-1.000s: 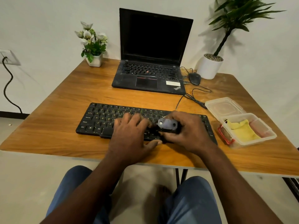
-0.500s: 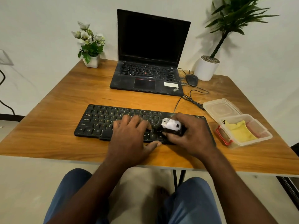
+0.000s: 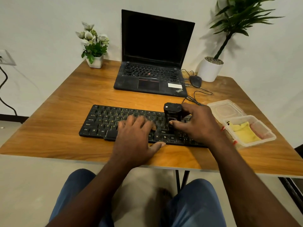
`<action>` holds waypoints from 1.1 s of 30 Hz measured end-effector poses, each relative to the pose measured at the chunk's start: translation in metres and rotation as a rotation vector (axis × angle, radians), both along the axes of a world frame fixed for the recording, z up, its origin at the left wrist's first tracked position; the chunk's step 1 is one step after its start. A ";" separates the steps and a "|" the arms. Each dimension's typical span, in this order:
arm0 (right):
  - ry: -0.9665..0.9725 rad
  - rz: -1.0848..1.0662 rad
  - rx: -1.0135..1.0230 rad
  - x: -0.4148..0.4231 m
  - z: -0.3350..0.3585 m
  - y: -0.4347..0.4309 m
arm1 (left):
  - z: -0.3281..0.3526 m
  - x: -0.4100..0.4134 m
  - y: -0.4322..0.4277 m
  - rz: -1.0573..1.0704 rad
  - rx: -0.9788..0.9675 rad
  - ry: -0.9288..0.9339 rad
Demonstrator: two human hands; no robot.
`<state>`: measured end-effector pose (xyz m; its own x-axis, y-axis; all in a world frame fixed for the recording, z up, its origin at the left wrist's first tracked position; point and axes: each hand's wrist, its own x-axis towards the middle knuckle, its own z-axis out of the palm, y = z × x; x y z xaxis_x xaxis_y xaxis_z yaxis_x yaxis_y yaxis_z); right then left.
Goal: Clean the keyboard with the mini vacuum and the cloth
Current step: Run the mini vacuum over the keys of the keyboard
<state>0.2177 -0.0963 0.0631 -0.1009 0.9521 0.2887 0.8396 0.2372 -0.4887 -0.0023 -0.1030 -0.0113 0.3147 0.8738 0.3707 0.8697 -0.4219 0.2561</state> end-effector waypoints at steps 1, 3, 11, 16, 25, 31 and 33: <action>-0.001 0.015 -0.020 -0.001 0.002 0.004 | 0.000 0.000 0.000 0.001 -0.001 0.005; 0.015 0.090 -0.126 0.003 0.007 0.008 | 0.000 -0.001 0.000 0.000 -0.004 0.007; 0.010 0.128 -0.200 0.010 0.015 0.021 | -0.001 -0.001 0.001 -0.010 0.008 -0.006; 0.051 0.142 -0.262 0.012 0.015 0.025 | -0.001 -0.001 0.002 -0.006 0.001 0.004; 0.031 0.166 -0.279 0.010 0.016 0.028 | 0.000 -0.002 0.001 -0.009 -0.010 0.006; 0.051 0.162 -0.286 0.015 0.013 0.024 | 0.001 -0.002 0.001 -0.005 -0.020 0.014; 0.025 0.161 -0.340 0.022 0.018 0.022 | 0.001 -0.002 0.001 -0.007 -0.016 0.008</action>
<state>0.2397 -0.0743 0.0810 -0.2542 0.9664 -0.0372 0.7917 0.1859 -0.5819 -0.0046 -0.1019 -0.0106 0.3236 0.8773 0.3544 0.8690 -0.4237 0.2554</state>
